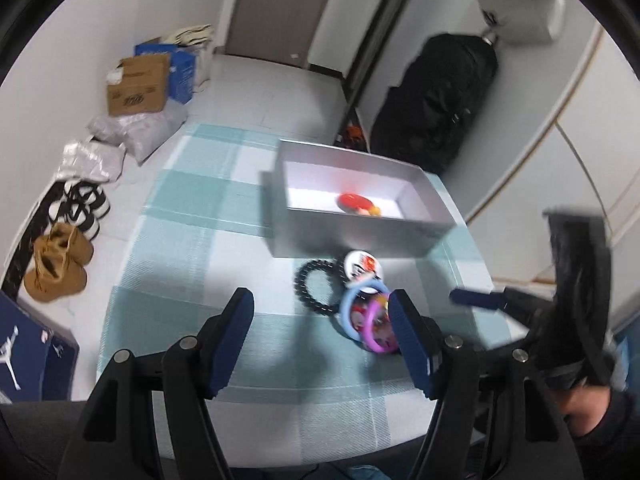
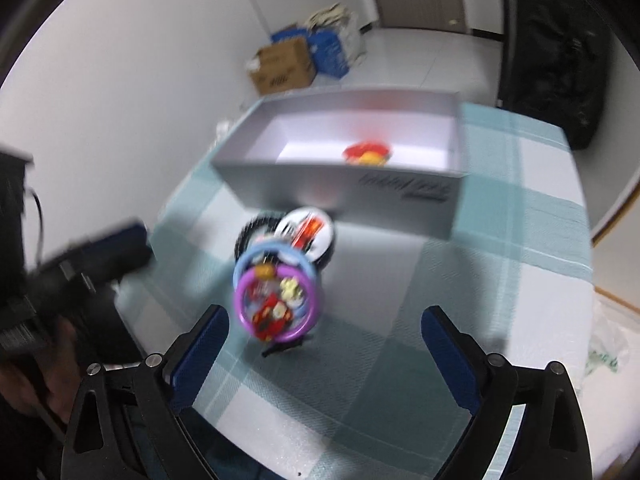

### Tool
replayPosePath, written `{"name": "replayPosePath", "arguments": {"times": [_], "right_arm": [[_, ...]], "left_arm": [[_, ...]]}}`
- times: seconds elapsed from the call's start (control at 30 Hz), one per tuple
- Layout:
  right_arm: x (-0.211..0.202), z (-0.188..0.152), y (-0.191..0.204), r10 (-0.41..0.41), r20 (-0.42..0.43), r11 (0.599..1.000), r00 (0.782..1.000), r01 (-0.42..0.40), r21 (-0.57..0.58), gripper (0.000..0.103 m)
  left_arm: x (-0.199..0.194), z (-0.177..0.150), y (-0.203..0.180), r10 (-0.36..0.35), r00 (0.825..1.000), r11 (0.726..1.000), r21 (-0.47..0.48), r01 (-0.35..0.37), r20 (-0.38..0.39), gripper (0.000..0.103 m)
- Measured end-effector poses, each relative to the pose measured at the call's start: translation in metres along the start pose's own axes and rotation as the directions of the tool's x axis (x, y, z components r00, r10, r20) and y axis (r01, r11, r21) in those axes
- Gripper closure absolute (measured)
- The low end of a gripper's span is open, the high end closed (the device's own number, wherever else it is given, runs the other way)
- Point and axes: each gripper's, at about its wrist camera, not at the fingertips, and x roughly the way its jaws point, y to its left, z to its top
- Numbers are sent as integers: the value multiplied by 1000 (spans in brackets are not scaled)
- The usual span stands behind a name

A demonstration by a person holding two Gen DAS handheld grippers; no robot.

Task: Organize jewelry
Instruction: 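Withdraw both tools back toward the jewelry pile, then grasp the purple bangle with the right tool while the left tool grasps a red charm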

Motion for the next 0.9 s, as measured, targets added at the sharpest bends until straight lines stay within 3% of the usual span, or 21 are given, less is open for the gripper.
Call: {"name": "replayPosePath", "arguments": {"times": [0.23, 0.27, 0.37, 0.47, 0.67, 0.9], "right_arm": [[25, 0, 30, -106, -27, 986, 994, 101, -133, 7], [27, 1, 34, -117, -21, 982, 993, 112, -152, 10], [29, 2, 42, -124, -18, 975, 992, 118, -190, 36], [30, 2, 47, -121, -22, 972, 992, 114, -205, 48], [8, 11, 29, -44, 4, 993, 999, 44, -109, 50], [-23, 12, -8, 39, 80, 997, 996, -44, 57, 51]], "left_arm": [[2, 3, 22, -15, 1000, 993, -116, 17, 11, 38], [0, 3, 24, -18, 1000, 992, -121, 20, 15, 38], [0, 3, 29, -23, 1000, 990, -138, 25, 17, 38], [2, 3, 35, -29, 1000, 987, -155, 30, 9, 38], [8, 3, 38, -69, 997, 979, -193, 64, -20, 38], [21, 0, 13, -97, 991, 991, -98, 88, -89, 38]]}}
